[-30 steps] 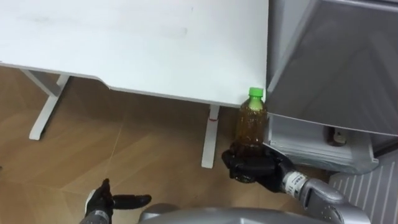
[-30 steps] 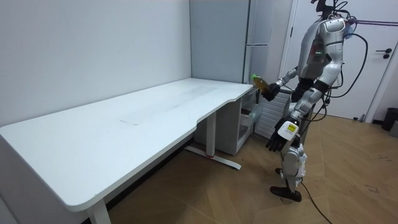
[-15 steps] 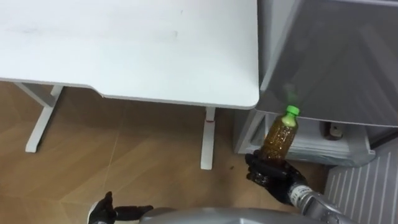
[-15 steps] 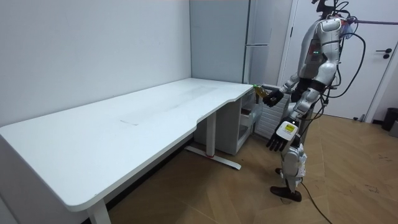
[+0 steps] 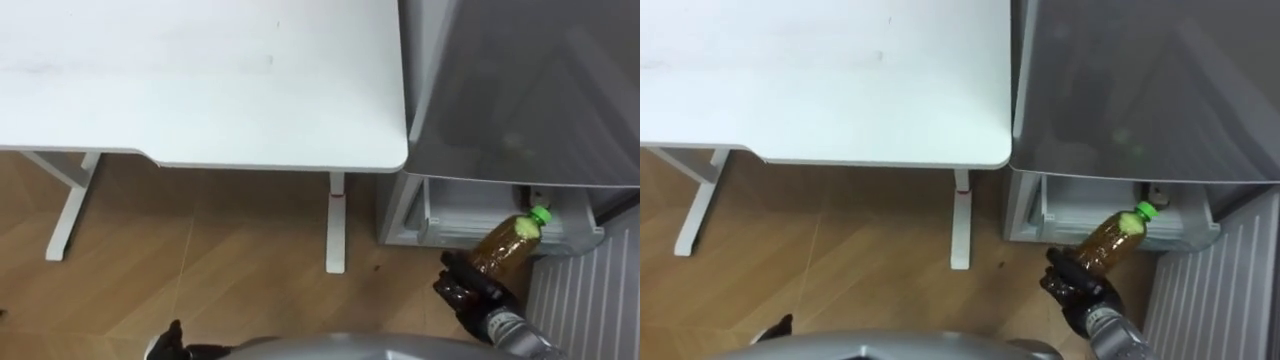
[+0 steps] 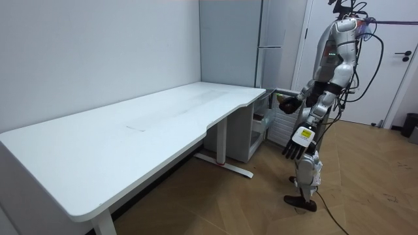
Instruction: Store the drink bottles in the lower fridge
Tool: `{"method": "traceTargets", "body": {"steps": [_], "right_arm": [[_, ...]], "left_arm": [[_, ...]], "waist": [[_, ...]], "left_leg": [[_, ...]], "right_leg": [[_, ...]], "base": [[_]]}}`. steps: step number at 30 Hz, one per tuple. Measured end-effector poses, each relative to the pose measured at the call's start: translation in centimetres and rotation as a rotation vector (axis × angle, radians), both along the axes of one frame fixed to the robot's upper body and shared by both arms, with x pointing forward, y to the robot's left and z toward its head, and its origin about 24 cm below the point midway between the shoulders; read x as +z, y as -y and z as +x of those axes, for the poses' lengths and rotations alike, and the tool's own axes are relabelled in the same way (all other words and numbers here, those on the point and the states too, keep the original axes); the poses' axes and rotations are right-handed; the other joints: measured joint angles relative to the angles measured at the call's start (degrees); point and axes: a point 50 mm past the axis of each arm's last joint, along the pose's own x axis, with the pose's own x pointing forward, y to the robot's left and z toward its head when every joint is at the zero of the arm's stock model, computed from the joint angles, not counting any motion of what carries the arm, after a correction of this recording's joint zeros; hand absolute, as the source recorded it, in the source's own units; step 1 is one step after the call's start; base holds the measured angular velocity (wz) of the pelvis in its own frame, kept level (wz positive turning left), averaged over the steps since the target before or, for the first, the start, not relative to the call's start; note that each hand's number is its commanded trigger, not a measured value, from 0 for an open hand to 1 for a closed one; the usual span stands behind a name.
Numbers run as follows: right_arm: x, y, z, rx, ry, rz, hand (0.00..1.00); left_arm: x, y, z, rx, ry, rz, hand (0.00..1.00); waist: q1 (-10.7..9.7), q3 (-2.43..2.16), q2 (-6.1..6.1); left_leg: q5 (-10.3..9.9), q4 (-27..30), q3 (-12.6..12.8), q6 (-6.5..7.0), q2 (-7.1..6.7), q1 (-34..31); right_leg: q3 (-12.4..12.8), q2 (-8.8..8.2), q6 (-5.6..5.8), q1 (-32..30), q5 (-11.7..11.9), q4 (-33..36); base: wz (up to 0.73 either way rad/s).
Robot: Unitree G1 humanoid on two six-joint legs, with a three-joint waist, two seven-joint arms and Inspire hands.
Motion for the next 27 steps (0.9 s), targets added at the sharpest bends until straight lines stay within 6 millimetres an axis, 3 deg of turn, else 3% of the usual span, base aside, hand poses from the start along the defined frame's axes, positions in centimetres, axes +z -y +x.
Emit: {"method": "traceTargets", "body": {"steps": [7,14,18,22,27], "right_arm": [[0.2,0.2,0.6,-0.265,0.073,0.128,1.0],[0.4,0.2,1.1,-0.327,0.121,0.177,1.0],[0.9,1.4,1.7,-0.46,0.173,0.209,1.0],[1.5,2.9,3.4,-0.567,0.241,0.221,1.0],[2.5,3.6,6.7,-0.582,0.297,0.224,1.0]], "left_arm": [[0.1,-0.3,0.0,-0.043,-0.006,0.001,0.0],[0.1,-0.4,0.0,-0.085,-0.02,0.005,0.0],[0.1,-0.7,-0.6,-0.126,-0.054,0.013,0.0],[0.0,-0.9,-1.3,-0.122,-0.101,0.007,0.0],[0.0,-1.0,-0.7,-0.157,-0.113,0.016,0.0]], "waist": [[0.66,-0.1,-0.14],[0.55,-0.09,-0.21],[0.55,-0.11,-0.35],[-0.05,-0.16,-0.44],[-0.91,-0.45,-0.05]], "left_leg": [[0.01,0.2,0.32,0.0,0.03,0.04],[0.01,0.31,0.17,0.0,0.0,0.03],[-0.01,0.55,-0.08,0.02,-0.19,-0.17],[-0.11,2.31,-0.75,0.17,-0.2,-2.8],[-0.07,3.66,-1.45,0.17,-0.15,-6.4]], "right_leg": [[0.39,0.04,0.04,0.02,-0.13,0.15],[0.23,-0.05,0.04,0.24,-0.13,0.25],[-0.02,-0.22,0.18,-0.15,-0.44,0.22],[-0.64,-0.22,0.1,-1.27,-0.35,0.35],[-1.52,-0.23,-0.07,-4.35,-0.14,0.79]], "base": [[-0.02],[0.01],[0.04],[0.1],[0.09]]}}
